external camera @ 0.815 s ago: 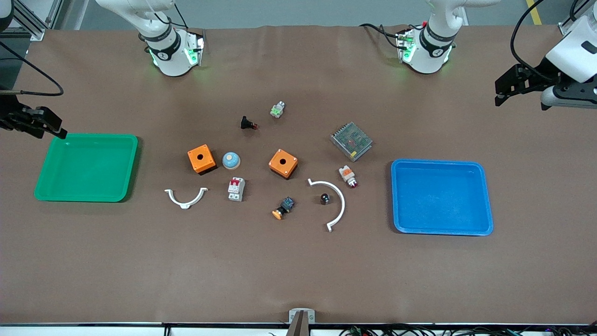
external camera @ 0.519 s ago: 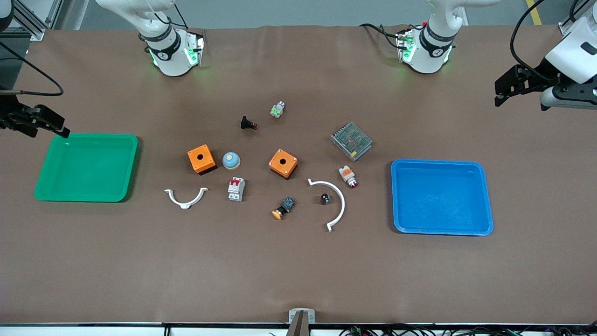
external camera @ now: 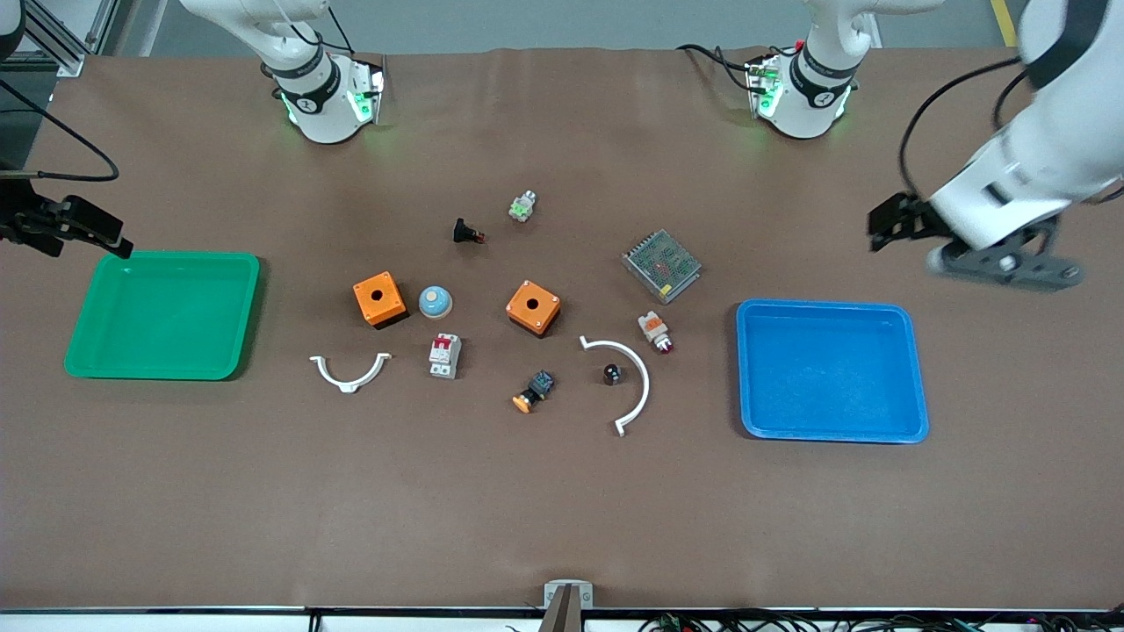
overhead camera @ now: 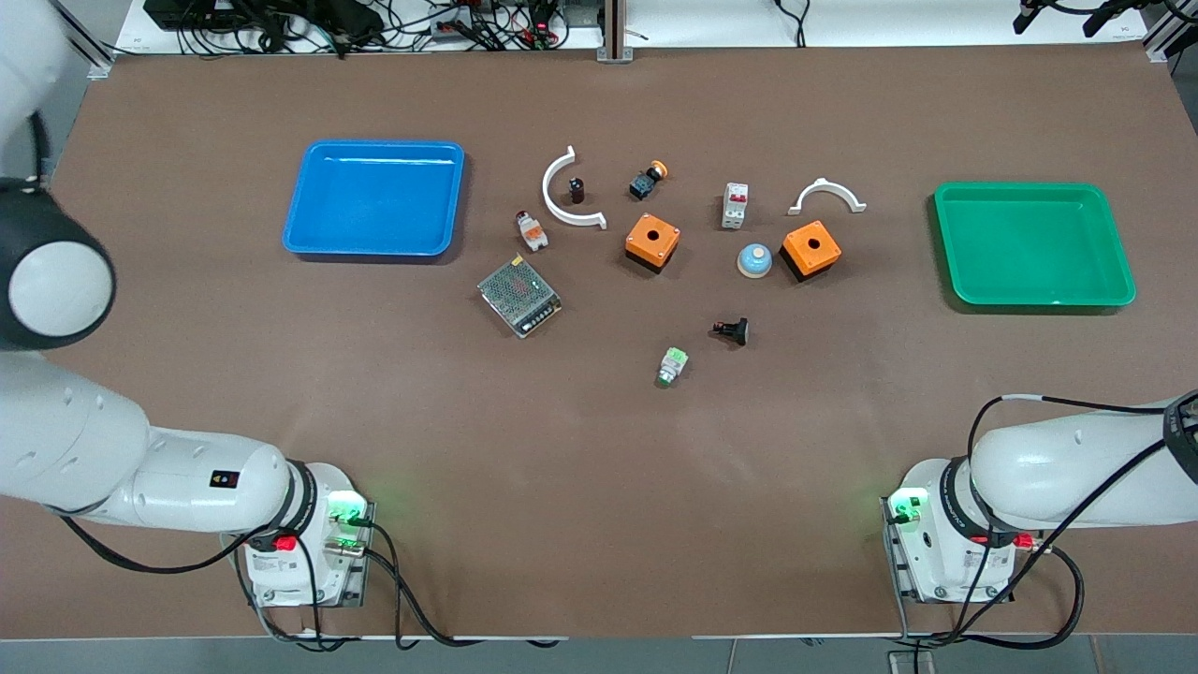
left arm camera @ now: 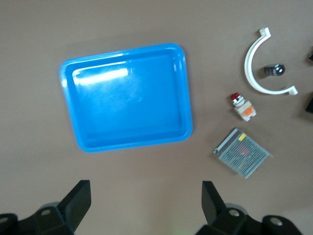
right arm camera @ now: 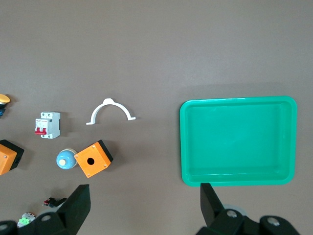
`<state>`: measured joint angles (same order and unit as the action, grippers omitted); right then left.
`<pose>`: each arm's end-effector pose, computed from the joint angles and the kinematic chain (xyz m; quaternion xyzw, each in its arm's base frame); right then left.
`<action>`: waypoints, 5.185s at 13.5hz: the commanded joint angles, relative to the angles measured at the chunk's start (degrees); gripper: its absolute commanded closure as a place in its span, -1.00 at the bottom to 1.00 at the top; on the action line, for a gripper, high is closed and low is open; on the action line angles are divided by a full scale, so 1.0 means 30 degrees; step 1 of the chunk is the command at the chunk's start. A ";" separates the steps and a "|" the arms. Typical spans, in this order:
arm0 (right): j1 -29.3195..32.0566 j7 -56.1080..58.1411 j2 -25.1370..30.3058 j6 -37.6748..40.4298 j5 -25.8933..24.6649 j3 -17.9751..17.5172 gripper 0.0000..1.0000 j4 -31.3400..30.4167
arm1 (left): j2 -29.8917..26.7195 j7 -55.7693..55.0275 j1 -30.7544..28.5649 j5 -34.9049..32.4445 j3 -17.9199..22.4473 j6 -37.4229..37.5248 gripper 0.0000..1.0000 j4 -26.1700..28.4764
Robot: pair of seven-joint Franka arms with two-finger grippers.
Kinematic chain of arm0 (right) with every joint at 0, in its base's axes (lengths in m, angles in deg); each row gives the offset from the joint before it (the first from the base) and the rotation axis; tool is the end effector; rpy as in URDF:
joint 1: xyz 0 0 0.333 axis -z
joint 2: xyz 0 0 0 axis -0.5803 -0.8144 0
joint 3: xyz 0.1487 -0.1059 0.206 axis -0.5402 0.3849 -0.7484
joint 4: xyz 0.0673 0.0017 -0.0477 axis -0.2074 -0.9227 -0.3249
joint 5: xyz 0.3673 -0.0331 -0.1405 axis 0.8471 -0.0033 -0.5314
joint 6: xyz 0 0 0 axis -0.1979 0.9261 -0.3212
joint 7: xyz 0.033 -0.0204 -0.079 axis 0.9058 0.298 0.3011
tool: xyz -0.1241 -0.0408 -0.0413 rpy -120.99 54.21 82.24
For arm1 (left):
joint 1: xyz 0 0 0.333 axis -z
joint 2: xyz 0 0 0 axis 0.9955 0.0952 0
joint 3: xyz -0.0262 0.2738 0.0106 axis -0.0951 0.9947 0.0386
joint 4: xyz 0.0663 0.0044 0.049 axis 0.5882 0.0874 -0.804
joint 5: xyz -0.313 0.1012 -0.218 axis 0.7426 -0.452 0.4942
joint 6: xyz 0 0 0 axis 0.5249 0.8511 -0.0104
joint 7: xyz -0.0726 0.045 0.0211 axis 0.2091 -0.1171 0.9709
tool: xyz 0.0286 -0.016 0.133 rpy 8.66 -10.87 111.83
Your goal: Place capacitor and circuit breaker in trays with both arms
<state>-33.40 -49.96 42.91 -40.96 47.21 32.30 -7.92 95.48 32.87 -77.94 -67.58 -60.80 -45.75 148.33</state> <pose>0.5535 -0.0436 0.5360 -0.9992 0.0326 -0.0062 0.0210 0.5737 -0.1363 0.4937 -0.9948 0.0967 0.0329 0.0018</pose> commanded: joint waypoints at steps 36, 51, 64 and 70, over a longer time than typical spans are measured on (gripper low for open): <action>-1.0034 -1.1848 -1.0206 -1.0153 0.0730 -0.0171 -0.99 0.0094 | 1.3226 -1.1831 0.8055 -0.0756 0.0214 -1.6350 0.09 -0.0815; -0.9975 -1.1848 -1.3199 -1.2118 0.0701 -0.0112 -0.27 -0.0316 | 0.9248 -1.0810 0.4488 -0.0873 0.0185 -1.3480 0.98 0.0817; -0.7753 -0.8634 -1.0507 -0.9456 -0.0792 0.0209 0.79 0.0153 | 0.5285 -0.6381 -0.1260 -0.2894 0.0155 -1.6579 0.90 1.0226; -0.4475 -0.2514 -0.8806 -0.6993 -0.0911 0.0620 0.78 -0.0023 | 0.5696 -0.5797 -0.1583 -0.3012 0.0184 -1.6702 -0.25 1.0347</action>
<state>-50.76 -63.01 13.92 -63.40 45.69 34.90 -6.22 113.18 14.34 -81.74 -75.38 -59.79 -95.07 178.83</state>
